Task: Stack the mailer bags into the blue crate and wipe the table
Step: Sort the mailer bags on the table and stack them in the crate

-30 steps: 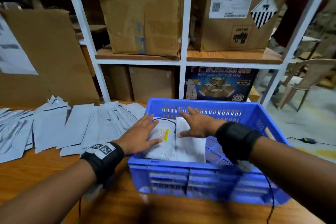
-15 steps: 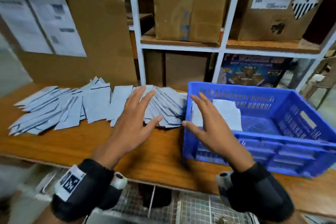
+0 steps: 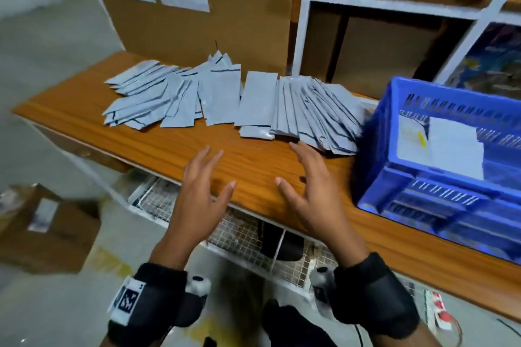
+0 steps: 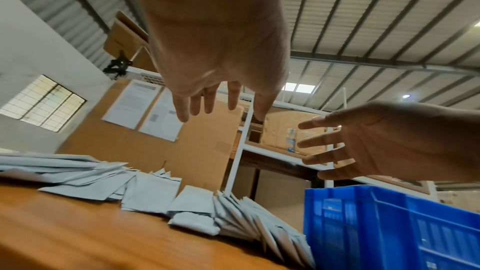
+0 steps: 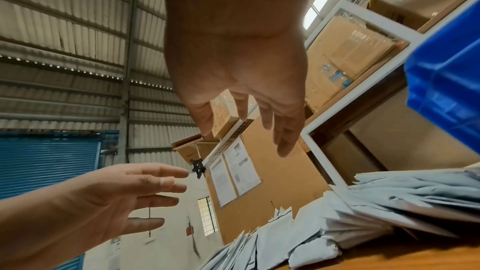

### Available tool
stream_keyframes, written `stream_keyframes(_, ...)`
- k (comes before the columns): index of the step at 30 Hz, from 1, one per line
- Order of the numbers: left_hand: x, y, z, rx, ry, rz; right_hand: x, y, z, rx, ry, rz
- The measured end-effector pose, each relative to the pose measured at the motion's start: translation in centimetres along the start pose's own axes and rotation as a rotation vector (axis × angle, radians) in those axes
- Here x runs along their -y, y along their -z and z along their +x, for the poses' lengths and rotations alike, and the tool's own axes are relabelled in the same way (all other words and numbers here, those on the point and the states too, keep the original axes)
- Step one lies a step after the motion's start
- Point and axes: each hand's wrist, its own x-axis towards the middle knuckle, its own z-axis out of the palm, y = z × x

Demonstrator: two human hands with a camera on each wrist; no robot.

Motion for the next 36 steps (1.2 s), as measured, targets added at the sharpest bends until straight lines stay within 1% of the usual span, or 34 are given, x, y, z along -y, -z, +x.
stream_keyframes(4, 3.5, 0.7, 3.5, -0.012, 0.062, -0.003, -0.4, -2.9, 4.2, 0.016, -0.015, 0.009)
stream_keyframes(9, 7.2, 0.7, 10.3, -0.002, 0.128, 0.002, -1.7, -6.3, 11.0, 0.080, -0.067, -0.019)
stream_keyframes(14, 10.7, -0.3, 18.1, 0.038, 0.116, 0.022, -2.8, -8.3, 18.2, 0.069, -0.091, -0.023)
stream_keyframes(17, 12.7, -0.9, 22.6, 0.060, 0.095, 0.009, -3.8, -9.5, 22.3, 0.069, -0.147, -0.032)
stream_keyframes(20, 14.3, -1.6, 26.9, 0.033, 0.130, -0.069, -4.3, -10.6, 25.9, 0.044, -0.214, -0.074)
stream_keyframes(22, 15.4, -2.2, 29.7, -0.010, 0.172, -0.134, -4.4, -11.3, 28.1, 0.024, -0.254, -0.115)
stream_keyframes(25, 17.0, -3.2, 33.7, -0.008, 0.274, -0.207, -5.0, -12.4, 31.1, 0.010, -0.346, -0.195)
stream_keyframes(27, 18.3, -4.0, 35.8, 0.019, 0.349, -0.267, -5.9, -13.6, 32.7, 0.018, -0.413, -0.291)
stream_keyframes(29, 19.2, -5.0, 37.8, 0.066, 0.425, -0.275, -6.8, -15.0, 33.7, 0.044, -0.495, -0.406)
stream_keyframes(31, 19.7, -5.6, 39.2, 0.132, 0.505, -0.264, -7.1, -16.3, 34.3, 0.059, -0.572, -0.476)
stream_keyframes(33, 20.7, -6.6, 39.9, 0.190, 0.565, -0.308, -7.0, -17.4, 34.6, 0.037, -0.649, -0.513)
stream_keyframes(34, 21.1, -7.0, 40.1, 0.195, 0.594, -0.337, -7.1, -17.7, 34.8, 0.014, -0.681, -0.518)
stream_keyframes(36, 22.3, -8.2, 40.8, 0.160, 0.594, -0.362, -6.8, -18.2, 35.2, -0.049, -0.745, -0.524)
